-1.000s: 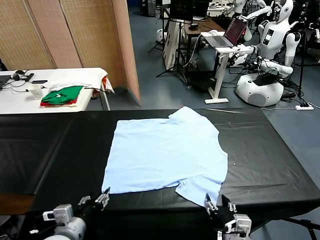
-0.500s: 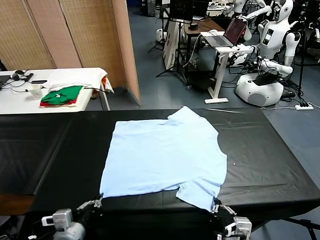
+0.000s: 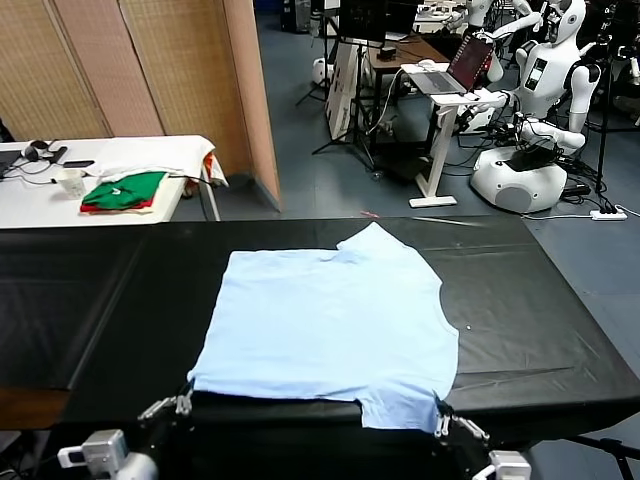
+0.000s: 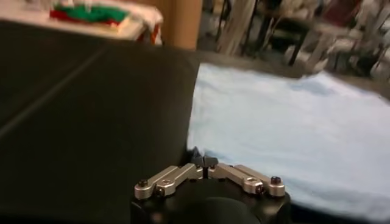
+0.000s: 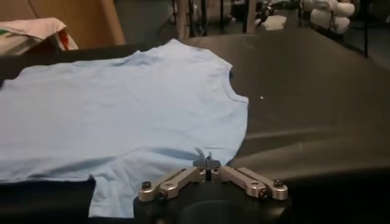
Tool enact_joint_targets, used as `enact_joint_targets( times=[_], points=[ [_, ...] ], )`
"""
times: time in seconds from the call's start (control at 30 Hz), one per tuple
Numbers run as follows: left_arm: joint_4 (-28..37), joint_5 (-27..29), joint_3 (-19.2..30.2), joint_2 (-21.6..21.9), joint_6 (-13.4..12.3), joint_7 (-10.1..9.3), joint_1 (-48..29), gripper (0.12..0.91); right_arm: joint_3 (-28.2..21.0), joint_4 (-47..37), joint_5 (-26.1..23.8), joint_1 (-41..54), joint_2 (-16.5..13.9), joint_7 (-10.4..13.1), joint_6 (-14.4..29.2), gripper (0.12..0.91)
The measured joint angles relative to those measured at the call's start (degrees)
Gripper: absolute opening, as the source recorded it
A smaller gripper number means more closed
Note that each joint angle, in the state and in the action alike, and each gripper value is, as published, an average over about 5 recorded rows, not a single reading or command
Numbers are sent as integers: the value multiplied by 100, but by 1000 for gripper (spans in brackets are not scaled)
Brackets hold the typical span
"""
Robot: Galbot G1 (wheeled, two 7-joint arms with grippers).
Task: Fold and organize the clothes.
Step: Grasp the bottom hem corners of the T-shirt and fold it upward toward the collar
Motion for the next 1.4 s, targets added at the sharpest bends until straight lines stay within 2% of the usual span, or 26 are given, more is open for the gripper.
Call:
enact_joint_targets(
  times=[0.23, 0.53, 0.87, 1.07, 1.17, 1.27, 1.33, 1.4],
  points=[
    [607, 355, 288, -150, -108, 130, -909, 147, -271, -876, -17, 1103, -309, -84, 8, 140],
    [1299, 486, 537, -79, -176, 161, -1719, 147, -589, -1727, 21, 2307, -632, -112, -2, 140],
    [1881, 976, 789, -40, -281, 193, -2191, 147, -908, -2354, 3, 2978, -598, -107, -83, 141],
    [2114, 1034, 872, -17, -298, 203, -2351, 147, -923, -2508, 64, 3080, -581, -119, -119, 141],
    [2168, 1034, 897, -10, -293, 206, -2409, 147, -915, -2466, 196, 3062, -587, -198, -244, 144],
    [2172, 1036, 904, -19, -274, 224, -2431, 150, -874, -2334, 301, 2987, -622, -306, -436, 222],
    [2146, 1037, 897, -27, -254, 233, -2414, 174, -821, -2190, 353, 2898, -657, -331, -577, 333],
    [2103, 1037, 877, -30, -218, 224, -2376, 251, -751, -2018, 387, 2776, -696, -332, -701, 466]
  ],
)
